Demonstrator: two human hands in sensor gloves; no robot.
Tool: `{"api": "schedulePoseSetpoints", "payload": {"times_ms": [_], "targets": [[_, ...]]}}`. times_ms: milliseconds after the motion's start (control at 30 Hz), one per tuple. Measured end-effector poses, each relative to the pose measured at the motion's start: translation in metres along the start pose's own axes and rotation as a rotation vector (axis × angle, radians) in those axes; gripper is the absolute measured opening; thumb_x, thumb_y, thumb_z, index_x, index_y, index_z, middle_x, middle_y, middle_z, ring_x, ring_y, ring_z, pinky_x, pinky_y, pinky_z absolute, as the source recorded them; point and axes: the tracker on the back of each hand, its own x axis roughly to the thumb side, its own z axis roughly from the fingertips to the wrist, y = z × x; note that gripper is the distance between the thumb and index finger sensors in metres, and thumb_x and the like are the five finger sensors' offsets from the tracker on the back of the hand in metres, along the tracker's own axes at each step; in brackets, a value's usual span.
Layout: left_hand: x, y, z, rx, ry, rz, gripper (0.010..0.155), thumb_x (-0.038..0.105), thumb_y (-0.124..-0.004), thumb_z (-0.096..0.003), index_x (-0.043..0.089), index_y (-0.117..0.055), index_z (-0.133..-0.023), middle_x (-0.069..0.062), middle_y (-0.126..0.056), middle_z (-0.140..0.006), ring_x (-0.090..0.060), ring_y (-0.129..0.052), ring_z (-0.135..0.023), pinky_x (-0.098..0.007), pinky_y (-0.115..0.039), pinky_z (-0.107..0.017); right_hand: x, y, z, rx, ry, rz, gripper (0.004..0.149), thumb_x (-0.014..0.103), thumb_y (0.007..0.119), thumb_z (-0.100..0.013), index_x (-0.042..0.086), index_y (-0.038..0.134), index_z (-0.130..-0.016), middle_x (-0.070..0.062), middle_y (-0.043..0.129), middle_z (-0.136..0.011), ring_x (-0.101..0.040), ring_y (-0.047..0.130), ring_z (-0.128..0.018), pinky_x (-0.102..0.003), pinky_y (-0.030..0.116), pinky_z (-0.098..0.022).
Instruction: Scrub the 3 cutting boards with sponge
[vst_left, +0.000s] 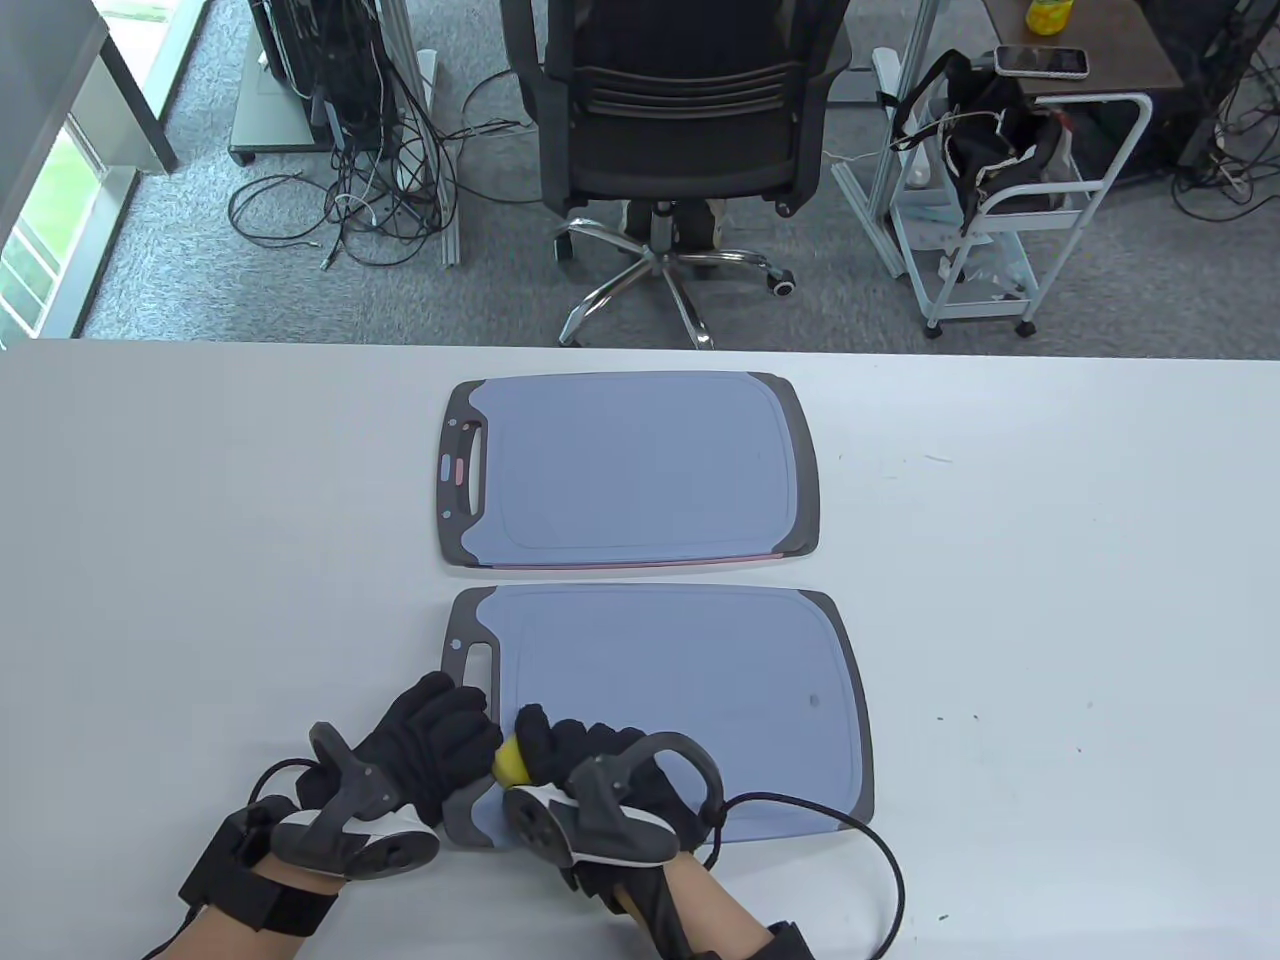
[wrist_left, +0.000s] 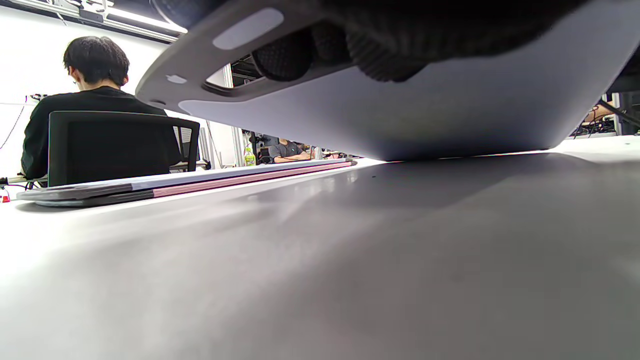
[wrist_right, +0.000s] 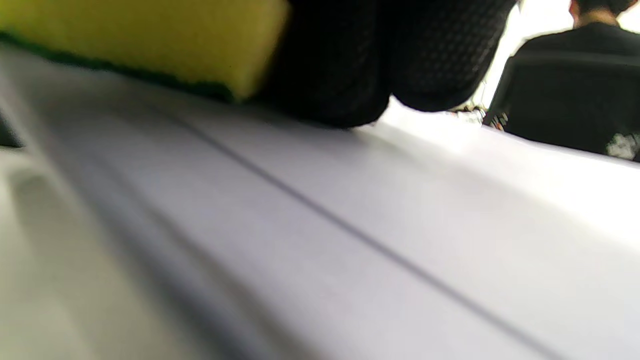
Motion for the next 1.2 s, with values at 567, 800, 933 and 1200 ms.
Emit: {"api": "schedulePoseSetpoints", "payload": {"times_ms": [567, 800, 933, 1200], "targets": [[-0.001, 0.0, 0.0, 0.011, 0.008, 0.018, 0.043, 0.037, -0.078, -0.0632, 0.028, -0.053, -0.097, 0.005, -0.068, -0.098, -0.025, -0.071, -0.103, -0.058, -0.055, -0.079, -0.151, 0.021, 0.037, 0.14, 0.523, -0.079, 0.074, 0.058, 0.065, -0.053, 0.008, 0.058, -0.107, -0.011, 0.082, -0.074, -0.019, 0.09, -0.05, -0.043, 0.08, -0.045], [0.0, 0.0, 0.0, 0.011, 0.005, 0.004, 0.043, 0.037, -0.078, -0.0628, 0.028, -0.054, -0.097, 0.004, -0.069, -0.098, -0.024, -0.072, -0.103, -0.058, -0.057, -0.078, 0.025, -0.004, 0.006, -0.069, -0.145, 0.027, 0.074, 0.06, 0.063, -0.051, 0.013, 0.058, -0.108, -0.008, 0.082, -0.074, -0.017, 0.09, -0.05, -0.042, 0.08, -0.046], [-0.001, 0.0, -0.001, 0.004, 0.005, 0.009, 0.043, 0.038, -0.078, -0.063, 0.029, -0.054, -0.097, 0.006, -0.068, -0.098, -0.024, -0.072, -0.103, -0.058, -0.056, -0.079, 0.005, -0.001, 0.006, -0.043, -0.079, -0.024, 0.074, 0.061, 0.064, -0.051, 0.015, 0.059, -0.108, -0.006, 0.082, -0.074, -0.015, 0.089, -0.049, -0.041, 0.08, -0.045], [-0.003, -0.001, -0.001, 0.006, 0.011, 0.034, 0.043, 0.037, -0.078, -0.0635, 0.029, -0.053, -0.098, 0.006, -0.068, -0.099, -0.024, -0.07, -0.104, -0.058, -0.055, -0.079, -0.189, 0.028, 0.048, 0.109, 0.715, -0.114, 0.073, 0.058, 0.067, -0.051, 0.011, 0.06, -0.107, -0.009, 0.082, -0.074, -0.019, 0.089, -0.051, -0.044, 0.079, -0.046]]}}
